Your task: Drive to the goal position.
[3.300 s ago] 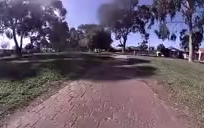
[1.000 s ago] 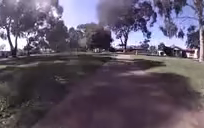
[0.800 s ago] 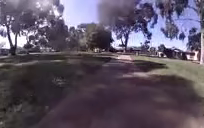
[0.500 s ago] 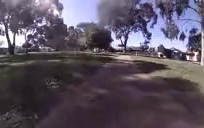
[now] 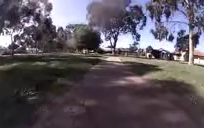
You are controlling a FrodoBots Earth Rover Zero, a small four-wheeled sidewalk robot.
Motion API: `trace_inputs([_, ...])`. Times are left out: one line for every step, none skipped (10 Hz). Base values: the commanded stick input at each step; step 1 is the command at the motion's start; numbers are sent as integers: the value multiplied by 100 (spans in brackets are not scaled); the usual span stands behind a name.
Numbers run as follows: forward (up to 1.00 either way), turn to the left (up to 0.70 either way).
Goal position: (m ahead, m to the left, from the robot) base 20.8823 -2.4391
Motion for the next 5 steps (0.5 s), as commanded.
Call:
trace_inputs([68,-33])
trace_inputs([68,-33])
trace_inputs([68,-32])
trace_inputs([68,0])
trace_inputs([68,0])
